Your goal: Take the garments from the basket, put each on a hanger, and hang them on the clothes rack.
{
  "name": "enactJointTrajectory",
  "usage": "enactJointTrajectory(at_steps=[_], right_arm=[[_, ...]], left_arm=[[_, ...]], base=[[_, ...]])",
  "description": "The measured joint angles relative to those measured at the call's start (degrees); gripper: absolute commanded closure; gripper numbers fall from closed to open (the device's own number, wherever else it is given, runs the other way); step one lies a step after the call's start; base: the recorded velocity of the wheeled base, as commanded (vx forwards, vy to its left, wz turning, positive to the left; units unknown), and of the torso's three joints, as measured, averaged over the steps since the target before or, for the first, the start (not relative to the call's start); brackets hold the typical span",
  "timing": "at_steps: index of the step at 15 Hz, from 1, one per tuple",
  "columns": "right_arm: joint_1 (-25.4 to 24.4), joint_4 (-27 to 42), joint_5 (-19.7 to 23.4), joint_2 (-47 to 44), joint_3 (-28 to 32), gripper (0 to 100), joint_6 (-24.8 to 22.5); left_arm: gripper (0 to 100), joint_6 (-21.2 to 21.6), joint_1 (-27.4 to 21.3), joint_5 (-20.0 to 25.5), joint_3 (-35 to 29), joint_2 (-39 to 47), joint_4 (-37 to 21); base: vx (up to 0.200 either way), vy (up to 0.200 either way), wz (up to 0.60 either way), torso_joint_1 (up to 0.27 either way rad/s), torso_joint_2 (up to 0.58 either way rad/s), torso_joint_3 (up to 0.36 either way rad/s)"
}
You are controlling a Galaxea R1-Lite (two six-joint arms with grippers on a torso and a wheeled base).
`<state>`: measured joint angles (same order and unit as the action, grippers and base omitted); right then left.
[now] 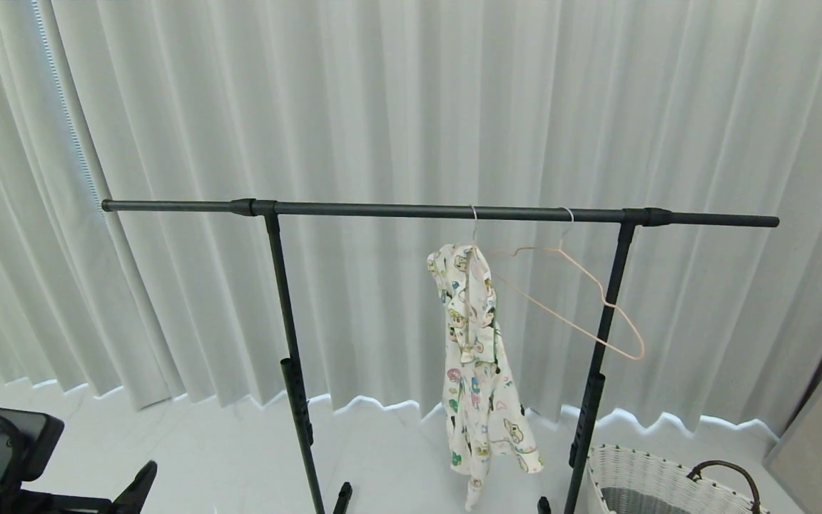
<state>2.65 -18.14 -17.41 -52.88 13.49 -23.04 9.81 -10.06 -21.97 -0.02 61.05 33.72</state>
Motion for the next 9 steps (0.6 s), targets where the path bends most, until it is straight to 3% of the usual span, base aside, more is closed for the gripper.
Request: enactJointTrajectory(at_steps=[1,6,9], right_arm=[[0.24,0.02,-0.02,1.32,-2.00,0,-0.05],[0.46,0.20,-0.33,7.74,-11.48,0,0.00],[1.05,7.67,-0.43,13.09,-13.14,0,0.20]], left_arm=[[0,0.00,0.30,-0.88,0.02,-2.21,-5.06],[0,-0.34,6.29,-2.28,0.00,-18.49,-27.71],[0,-0.49,8.87,-2.26,-0.13,-26.36,-32.52]], base=[[-0.200,0.000,0.00,0.002,0.00,-0.002],[0.000,0.000,0.00,0.000,0.00,0.000],[0.000,0.000,0.00,0.000,0.00,0.000]])
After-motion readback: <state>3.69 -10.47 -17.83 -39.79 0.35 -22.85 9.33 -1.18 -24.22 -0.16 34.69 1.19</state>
